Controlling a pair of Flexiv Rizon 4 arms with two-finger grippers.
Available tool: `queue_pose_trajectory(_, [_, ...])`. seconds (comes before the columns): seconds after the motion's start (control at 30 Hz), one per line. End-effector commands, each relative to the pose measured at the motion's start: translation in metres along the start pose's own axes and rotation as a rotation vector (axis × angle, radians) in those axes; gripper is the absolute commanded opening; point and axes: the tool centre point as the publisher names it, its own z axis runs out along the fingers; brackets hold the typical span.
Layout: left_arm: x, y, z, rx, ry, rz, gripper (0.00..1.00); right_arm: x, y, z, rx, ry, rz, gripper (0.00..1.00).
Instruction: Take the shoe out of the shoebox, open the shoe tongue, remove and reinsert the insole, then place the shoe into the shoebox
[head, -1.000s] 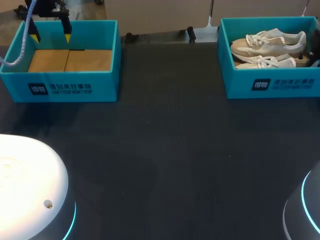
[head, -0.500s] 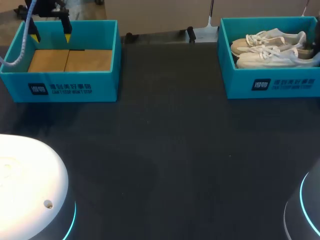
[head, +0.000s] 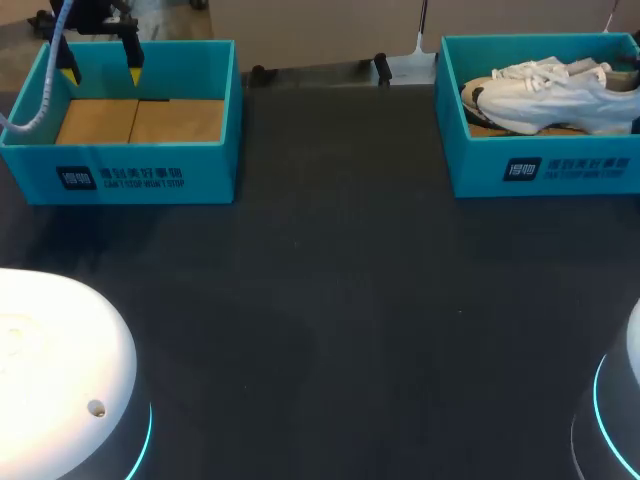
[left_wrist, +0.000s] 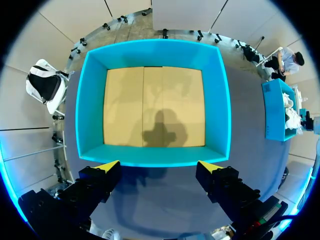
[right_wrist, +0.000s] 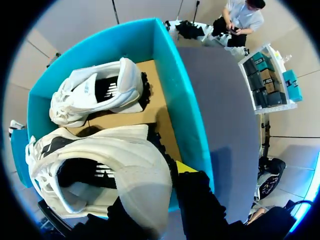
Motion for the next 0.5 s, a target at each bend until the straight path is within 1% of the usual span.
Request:
queue_pose_trajectory(0.03, [0.0, 0.0, 0.0, 0.001, 0.0, 0.0, 1.0, -0.005, -0.01, -0.026, -0.018, -0.008, 0.009, 0.0])
queue_pose_trajectory(0.13, [0.0, 0.0, 0.0, 0.001, 0.0, 0.0, 1.0, -0.012, -0.011, -0.039, -0.022, -0.01, 0.021, 0.0])
queue_pose_trajectory(0.27, [0.0, 0.0, 0.0, 0.001, 0.0, 0.0, 1.0, -0.015, -0.012, -0.055, -0.024, -0.03, 0.021, 0.0])
queue_pose_trajectory(0.5, [0.0, 0.0, 0.0, 0.001, 0.0, 0.0, 1.0, -0.022, -0.005, -0.088, -0.038, -0.039, 0.031, 0.0])
